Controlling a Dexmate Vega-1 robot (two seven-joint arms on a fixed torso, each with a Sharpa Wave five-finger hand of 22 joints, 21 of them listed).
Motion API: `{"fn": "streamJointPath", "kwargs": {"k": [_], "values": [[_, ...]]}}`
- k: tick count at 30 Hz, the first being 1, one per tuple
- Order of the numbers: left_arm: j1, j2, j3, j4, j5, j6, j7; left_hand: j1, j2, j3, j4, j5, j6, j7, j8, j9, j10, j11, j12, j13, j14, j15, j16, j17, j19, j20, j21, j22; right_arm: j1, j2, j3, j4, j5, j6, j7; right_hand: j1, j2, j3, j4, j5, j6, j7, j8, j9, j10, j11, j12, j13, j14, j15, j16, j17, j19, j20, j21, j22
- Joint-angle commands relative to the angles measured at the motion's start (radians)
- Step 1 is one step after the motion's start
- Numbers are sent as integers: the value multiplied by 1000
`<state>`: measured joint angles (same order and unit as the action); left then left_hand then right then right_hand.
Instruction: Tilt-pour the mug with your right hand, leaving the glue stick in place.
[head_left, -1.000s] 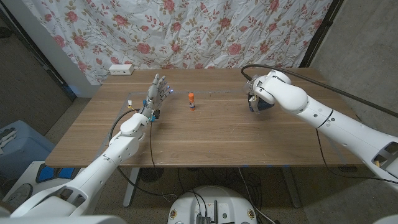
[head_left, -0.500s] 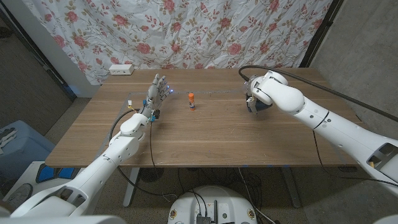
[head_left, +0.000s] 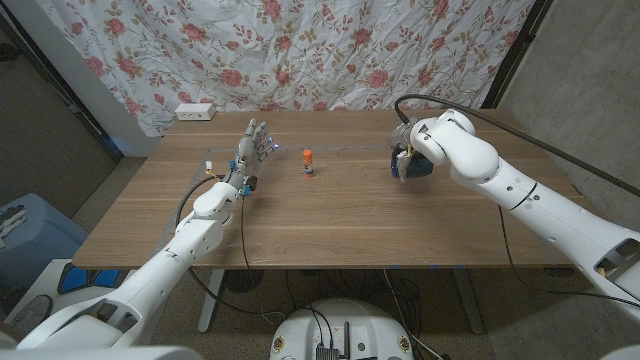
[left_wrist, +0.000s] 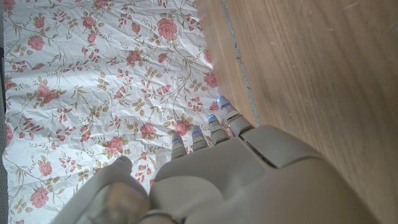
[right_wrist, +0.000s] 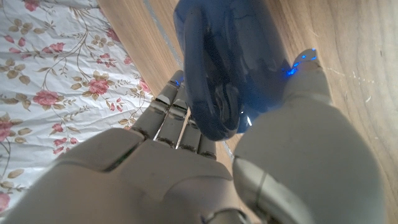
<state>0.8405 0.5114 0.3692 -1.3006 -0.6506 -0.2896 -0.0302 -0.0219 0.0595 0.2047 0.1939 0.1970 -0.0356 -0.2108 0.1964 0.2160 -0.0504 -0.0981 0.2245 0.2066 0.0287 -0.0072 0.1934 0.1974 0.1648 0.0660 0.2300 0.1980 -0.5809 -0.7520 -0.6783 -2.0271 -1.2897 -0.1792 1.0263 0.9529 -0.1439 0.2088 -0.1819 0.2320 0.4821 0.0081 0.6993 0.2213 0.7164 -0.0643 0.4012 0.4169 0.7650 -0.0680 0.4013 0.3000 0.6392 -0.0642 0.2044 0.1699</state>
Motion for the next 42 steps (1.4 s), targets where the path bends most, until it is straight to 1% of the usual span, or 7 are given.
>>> {"fn": "streamJointPath", "kwargs": {"k": [1,4,18,28,33,39,42], "values": [[1,0,0,-2,0,1,0,-3,119,6,1,4,-2,-7,6,3,-2,-6,4,5,9,-4,5,5,9,0,6,3,-66,-17,80,-35,146,-140,-98,140,159,36,33,-3,102,-101,7,0,140,-137,-4,3,18,-168,1,7,5,-113,-1,5],[0,0,0,-1,0,1,0,-3,119,6,1,4,-2,-7,7,3,-3,-7,4,5,8,-4,5,5,9,0,6,3,-87,-25,102,-46,194,-176,-138,140,160,35,33,-5,104,-103,8,0,141,-137,-4,4,19,-166,1,9,8,-115,0,5],[0,0,0,-2,0,1,0,-3,119,6,1,4,-3,-7,6,3,-3,-6,4,5,8,-4,5,5,9,-1,6,3,-163,-77,150,-91,385,-293,-317,136,162,31,33,-12,109,-103,13,-2,148,-138,-10,3,21,-167,1,15,17,-116,3,6],[0,0,0,-1,0,1,0,-3,119,6,1,4,-3,-7,6,3,-5,-8,3,5,8,-4,5,5,9,-1,6,3,-206,-109,160,-110,524,-352,-453,134,163,28,34,-15,112,-101,15,-4,149,-136,-13,4,25,-165,3,19,20,-117,4,6],[0,0,0,0,0,1,0,-3,119,6,1,4,-2,-7,6,3,-3,-7,4,5,8,-4,5,5,9,0,6,3,-238,-120,177,-117,604,-374,-541,139,165,30,31,-17,114,-100,16,-4,150,-136,-14,5,26,-168,3,21,22,-116,5,7],[0,0,0,-1,0,1,0,-3,119,6,1,4,-2,-7,6,3,-3,-5,4,5,8,-4,5,5,9,-1,6,3,-293,-120,216,-122,726,-397,-671,140,168,29,31,-20,120,-100,19,-6,153,-136,-15,8,28,-165,5,25,24,-117,6,7],[0,0,0,-1,0,1,0,-3,119,6,1,4,-2,-6,6,3,-4,-7,4,5,8,-4,5,5,9,-1,6,3,-309,-120,219,-122,768,-410,-729,140,167,27,31,-21,119,-99,19,-6,153,-136,-16,8,28,-164,5,27,26,-117,6,7]]}}
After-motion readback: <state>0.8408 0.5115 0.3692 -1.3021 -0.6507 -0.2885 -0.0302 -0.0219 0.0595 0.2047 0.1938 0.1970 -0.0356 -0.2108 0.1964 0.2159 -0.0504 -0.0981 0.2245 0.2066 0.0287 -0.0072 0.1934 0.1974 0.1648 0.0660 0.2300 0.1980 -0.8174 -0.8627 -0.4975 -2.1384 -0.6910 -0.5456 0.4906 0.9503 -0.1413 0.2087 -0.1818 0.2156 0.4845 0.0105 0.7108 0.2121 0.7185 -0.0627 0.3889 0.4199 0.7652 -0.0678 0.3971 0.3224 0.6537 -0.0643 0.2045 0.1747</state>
